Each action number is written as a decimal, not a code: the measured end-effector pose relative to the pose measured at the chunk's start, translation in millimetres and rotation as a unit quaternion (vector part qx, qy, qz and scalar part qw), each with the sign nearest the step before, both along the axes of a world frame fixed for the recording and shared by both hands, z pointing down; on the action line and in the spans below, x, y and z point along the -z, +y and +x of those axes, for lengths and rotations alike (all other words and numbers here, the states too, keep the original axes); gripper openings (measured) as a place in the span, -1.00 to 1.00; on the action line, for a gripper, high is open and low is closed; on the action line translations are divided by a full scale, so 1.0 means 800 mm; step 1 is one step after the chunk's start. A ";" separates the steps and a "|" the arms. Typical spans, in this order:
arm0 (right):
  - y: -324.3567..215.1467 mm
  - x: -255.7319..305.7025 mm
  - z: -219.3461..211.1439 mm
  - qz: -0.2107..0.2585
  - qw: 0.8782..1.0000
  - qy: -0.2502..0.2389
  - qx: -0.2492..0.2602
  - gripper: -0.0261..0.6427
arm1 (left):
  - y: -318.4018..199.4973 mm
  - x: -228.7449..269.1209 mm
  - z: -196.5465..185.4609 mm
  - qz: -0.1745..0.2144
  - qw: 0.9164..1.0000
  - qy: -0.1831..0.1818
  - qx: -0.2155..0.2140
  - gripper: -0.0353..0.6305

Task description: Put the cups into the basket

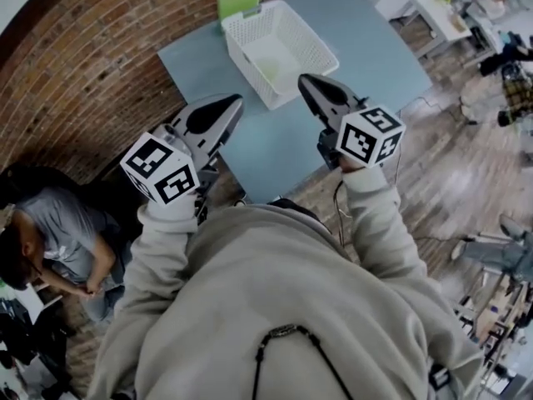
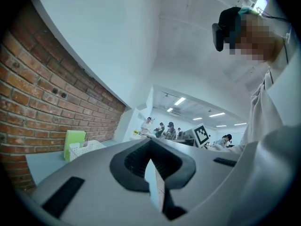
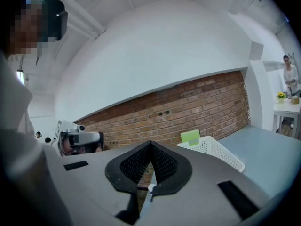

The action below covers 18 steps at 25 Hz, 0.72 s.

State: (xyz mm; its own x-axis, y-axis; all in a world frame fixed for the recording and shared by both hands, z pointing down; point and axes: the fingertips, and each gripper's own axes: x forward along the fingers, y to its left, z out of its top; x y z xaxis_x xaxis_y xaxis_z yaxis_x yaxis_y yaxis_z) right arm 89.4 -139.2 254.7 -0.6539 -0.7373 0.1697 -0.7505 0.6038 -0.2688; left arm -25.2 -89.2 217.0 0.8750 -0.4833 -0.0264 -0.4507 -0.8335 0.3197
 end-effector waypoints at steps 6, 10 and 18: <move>0.055 0.045 -0.017 0.039 0.999 -0.012 0.007 -0.89 | 0.006 0.030 -0.002 0.017 1.000 0.011 -0.001 -0.90; 0.063 0.038 -0.033 0.041 0.999 -0.003 0.016 -0.89 | 0.010 0.024 -0.007 0.010 1.000 0.017 0.002 -0.90; 0.067 0.032 -0.054 0.036 0.999 0.009 0.031 -0.89 | 0.020 0.024 -0.004 0.011 1.000 0.018 -0.008 -0.90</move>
State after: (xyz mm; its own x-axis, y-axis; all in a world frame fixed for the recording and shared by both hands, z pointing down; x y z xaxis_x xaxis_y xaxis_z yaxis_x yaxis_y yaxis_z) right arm 46.0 -85.2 229.3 -0.6966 -0.7054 0.1307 -0.7148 0.6671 -0.2098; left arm -28.5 -72.9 198.0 0.8807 -0.4687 -0.0689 -0.4263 -0.8475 0.3163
